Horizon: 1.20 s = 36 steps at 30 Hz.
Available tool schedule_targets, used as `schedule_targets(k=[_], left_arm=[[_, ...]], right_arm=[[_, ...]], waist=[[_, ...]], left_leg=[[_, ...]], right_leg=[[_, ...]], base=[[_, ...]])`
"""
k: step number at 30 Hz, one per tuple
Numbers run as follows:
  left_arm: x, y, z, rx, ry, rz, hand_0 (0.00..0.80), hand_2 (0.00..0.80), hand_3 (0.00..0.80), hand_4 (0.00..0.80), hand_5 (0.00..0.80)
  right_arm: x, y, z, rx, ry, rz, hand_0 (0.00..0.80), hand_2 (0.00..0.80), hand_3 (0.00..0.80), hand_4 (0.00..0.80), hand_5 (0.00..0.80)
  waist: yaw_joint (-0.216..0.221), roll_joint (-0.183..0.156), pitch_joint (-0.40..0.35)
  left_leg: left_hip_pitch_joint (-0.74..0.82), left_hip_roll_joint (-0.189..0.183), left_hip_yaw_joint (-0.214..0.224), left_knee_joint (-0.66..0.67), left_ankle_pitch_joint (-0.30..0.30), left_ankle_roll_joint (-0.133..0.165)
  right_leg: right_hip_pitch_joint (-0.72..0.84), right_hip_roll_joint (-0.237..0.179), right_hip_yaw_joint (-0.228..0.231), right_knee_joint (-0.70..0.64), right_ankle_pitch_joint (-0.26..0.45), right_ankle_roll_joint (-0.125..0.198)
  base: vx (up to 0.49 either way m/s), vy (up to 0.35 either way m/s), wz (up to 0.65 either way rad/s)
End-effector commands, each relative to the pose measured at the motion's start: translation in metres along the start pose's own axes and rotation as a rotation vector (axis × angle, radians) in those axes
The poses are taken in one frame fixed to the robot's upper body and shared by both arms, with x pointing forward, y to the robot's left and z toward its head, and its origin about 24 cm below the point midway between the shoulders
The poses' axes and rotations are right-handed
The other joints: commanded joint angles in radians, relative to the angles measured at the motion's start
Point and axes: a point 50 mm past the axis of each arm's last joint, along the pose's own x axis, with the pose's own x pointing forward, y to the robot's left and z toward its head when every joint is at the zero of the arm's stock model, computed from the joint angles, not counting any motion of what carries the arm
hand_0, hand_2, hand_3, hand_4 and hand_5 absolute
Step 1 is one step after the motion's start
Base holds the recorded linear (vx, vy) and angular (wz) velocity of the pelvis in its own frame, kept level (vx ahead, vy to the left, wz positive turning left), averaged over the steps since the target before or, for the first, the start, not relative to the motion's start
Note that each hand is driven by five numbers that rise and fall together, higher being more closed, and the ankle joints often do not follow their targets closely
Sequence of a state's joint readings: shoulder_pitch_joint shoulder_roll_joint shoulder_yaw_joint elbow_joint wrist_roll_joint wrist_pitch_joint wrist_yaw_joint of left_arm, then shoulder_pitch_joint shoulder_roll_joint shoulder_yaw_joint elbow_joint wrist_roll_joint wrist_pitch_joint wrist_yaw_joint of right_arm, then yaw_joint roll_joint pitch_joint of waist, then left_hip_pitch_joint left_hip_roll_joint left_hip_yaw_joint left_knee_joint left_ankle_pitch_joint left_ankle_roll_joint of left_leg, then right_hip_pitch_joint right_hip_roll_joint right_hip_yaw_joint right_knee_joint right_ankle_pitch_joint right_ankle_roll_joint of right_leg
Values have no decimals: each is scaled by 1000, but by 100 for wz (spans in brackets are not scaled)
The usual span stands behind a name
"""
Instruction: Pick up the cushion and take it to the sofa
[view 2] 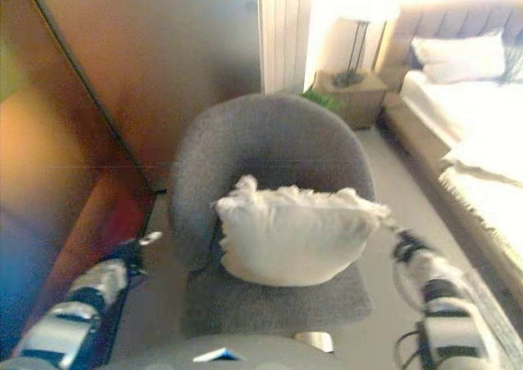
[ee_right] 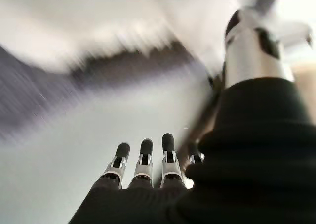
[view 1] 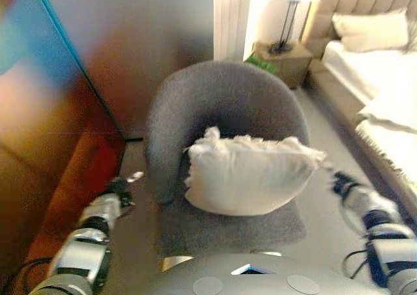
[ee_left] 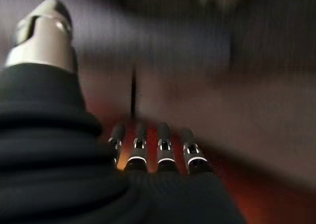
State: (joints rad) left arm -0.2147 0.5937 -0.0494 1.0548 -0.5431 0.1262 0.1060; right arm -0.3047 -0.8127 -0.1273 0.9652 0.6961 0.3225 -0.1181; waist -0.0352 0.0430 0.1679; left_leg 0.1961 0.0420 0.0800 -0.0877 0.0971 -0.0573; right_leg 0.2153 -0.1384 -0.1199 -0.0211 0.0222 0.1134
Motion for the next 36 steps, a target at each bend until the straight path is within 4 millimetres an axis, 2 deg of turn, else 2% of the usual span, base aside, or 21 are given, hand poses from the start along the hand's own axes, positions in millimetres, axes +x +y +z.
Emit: schedule_targets(k=[1, 3, 6, 8, 13, 17, 19, 21, 23, 24, 27, 29, 31, 34, 36], left_arm=[[-2, 1, 23, -54, -138, 9, 0, 0, 0, 0, 0], [-5, 8, 19, -50, -169, 39, 0, 0, 0, 0, 0], [-10, 22, 2, -80, -175, 97, 0, 0, 0, 0, 0], [-15, 42, -14, -120, -169, 162, 0, 0, 0, 0, 0], [-28, 72, -54, -103, -127, 270, 0, 0, 0, 0, 0], [-41, 75, -101, -7, 3, 235, 0, 0, 0, 0, 0], [-48, 78, -121, -50, 61, 251, 0, 0, 0, 0, 0], [-58, 80, -143, -88, 120, 284, 0, 0, 0, 0, 0], [-69, 77, -168, -57, 209, 264, 0, 0, 0, 0, 0], [-75, 73, -182, -35, 263, 239, 0, 0, 0, 0, 0], [-94, 65, -218, 13, 418, 201, 0, 0, 0, 0, 0], [-103, 55, -237, 49, 495, 186, 0, 0, 0, 0, 0], [-109, 44, -249, 84, 588, 162, 0, 0, 0, 0, 0], [-113, 20, -259, 156, 675, 135, 0, 0, 0, 0, 0], [-112, 3, -260, 177, 727, 84, 0, 0, 0, 0, 0]], right_arm=[[-10, 15, 68, 145, -222, 72, 0, 0, 0, 0, 0], [-17, 3, 82, 168, -293, 51, 0, 0, 0, 0, 0], [-26, -22, 86, 206, -361, 6, 0, 0, 0, 0, 0], [-31, -42, 84, 247, -402, -33, 0, 0, 0, 0, 0], [-38, -73, 61, 289, -419, -143, 0, 0, 0, 0, 0], [-43, -88, 38, 290, -405, -191, 0, 0, 0, 0, 0], [-46, -96, 24, 281, -389, -221, 0, 0, 0, 0, 0], [-45, -104, -4, 247, -331, -241, 0, 0, 0, 0, 0], [-44, -102, -36, 121, -235, -272, 0, 0, 0, 0, 0], [-43, -98, -60, 45, -172, -275, 0, 0, 0, 0, 0], [-48, -90, -141, 30, 80, -255, 0, 0, 0, 0, 0], [-61, -79, -206, -69, 260, -270, 0, 0, 0, 0, 0], [-76, -62, -253, -194, 429, -211, 0, 0, 0, 0, 0], [-109, -35, -310, -419, 681, -85, 0, 0, 0, 0, 0], [-123, -14, -330, -519, 779, 31, 0, 0, 0, 0, 0]], waist=[[37, -9, 46], [36, -1, 58], [37, 3, 66], [38, 0, 68], [43, -15, 61], [46, -30, 48], [44, -34, 38], [45, -36, 28], [48, -45, 26], [48, -51, 24], [49, -65, 9], [53, -73, -5], [61, -79, -16], [67, -84, -27], [69, -86, -33]], left_leg=[[-44, -28, -22, 64, -71, -21], [-49, -36, -22, 70, -74, -25], [-49, -41, -19, 77, -79, -28], [-49, -43, -17, 84, -84, -30], [-39, -42, -18, 97, -94, -32], [-23, -39, -19, 98, -99, -28], [-17, -38, -16, 96, -100, -25], [-12, -37, -14, 92, -103, -24], [-18, -38, -14, 96, -96, -19], [-15, -37, -14, 95, -97, -15], [7, -36, -13, 82, -108, -7], [16, -36, -10, 72, -112, 2], [21, -36, -12, 64, -118, 8], [25, -36, -9, 58, -125, 17], [24, -35, -7, 58, -132, 23]], right_leg=[[-138, -6, -42, 69, 51, 15], [-141, -13, -48, 76, 47, 15], [-134, -20, -57, 78, 43, 14], [-127, -22, -61, 76, 40, 14], [-100, -20, -72, 72, 35, 8], [-74, -13, -78, 62, 34, 6], [-64, -10, -76, 54, 34, 5], [-57, -7, -72, 50, 30, 7], [-59, -8, -70, 50, 35, 6], [-56, -7, -66, 51, 33, 4], [-35, 3, -58, 45, 18, 2], [-25, 9, -52, 39, 12, -2], [-15, 11, -52, 30, 8, -3], [-8, 14, -48, 25, 7, -9], [-9, 13, -46, 24, 5, -12]], base=[[-94, 106, 5], [-75, 83, 0], [-69, 38, 0], [-71, -9, 2], [-56, -36, 5], [-78, -50, 7], [-101, -3, 2], [-164, 12, 4], [-169, -8, 2], [-142, -27, 5], [-94, -39, 6], [-135, -49, 3], [-157, -54, 4], [-171, -23, 2], [-160, -2, 6]])
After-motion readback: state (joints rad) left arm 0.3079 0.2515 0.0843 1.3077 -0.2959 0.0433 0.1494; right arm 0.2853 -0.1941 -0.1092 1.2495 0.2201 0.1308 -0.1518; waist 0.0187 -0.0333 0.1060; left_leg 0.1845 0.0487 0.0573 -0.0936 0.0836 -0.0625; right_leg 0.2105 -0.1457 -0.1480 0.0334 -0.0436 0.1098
